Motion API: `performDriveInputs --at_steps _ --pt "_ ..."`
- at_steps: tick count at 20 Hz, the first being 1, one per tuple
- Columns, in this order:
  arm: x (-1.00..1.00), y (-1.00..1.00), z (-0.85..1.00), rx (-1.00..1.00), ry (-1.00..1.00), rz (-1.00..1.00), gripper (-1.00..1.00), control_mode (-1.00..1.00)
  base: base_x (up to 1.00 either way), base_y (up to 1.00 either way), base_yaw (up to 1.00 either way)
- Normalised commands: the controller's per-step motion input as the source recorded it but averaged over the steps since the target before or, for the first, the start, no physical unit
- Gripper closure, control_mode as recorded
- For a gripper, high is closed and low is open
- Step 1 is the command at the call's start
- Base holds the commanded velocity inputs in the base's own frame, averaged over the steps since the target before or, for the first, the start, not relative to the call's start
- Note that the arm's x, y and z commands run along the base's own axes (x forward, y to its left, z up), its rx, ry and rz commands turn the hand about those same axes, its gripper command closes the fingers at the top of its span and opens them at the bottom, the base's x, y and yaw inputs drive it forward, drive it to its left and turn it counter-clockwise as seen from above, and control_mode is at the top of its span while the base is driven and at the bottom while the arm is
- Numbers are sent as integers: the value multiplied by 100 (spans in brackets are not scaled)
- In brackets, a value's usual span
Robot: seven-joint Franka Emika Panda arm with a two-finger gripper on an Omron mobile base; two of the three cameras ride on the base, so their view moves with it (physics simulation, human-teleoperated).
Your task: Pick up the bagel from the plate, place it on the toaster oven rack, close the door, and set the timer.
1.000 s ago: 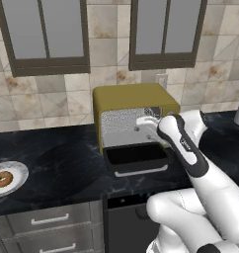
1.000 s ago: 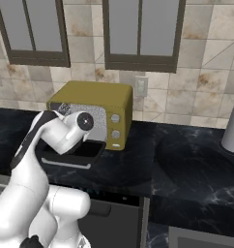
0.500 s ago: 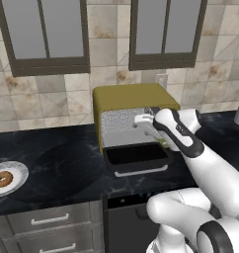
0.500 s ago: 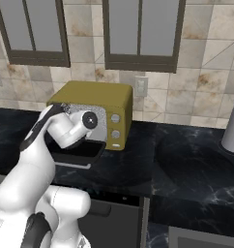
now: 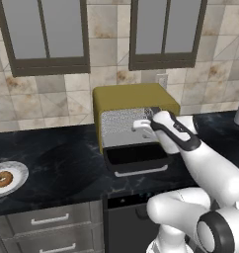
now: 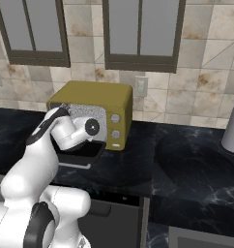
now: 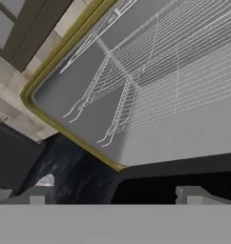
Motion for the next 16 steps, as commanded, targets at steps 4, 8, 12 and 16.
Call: performDriveInputs --at_steps 4,8,12,16 --pt "23 0 -9 0 0 0 -100 -100 0 0 0" --pt "24 0 -11 0 0 0 -100 -100 0 0 0" --pt "22 0 -18 0 0 0 -100 -100 0 0 0" --pt "21 2 -19 0 0 0 -100 -100 0 0 0"
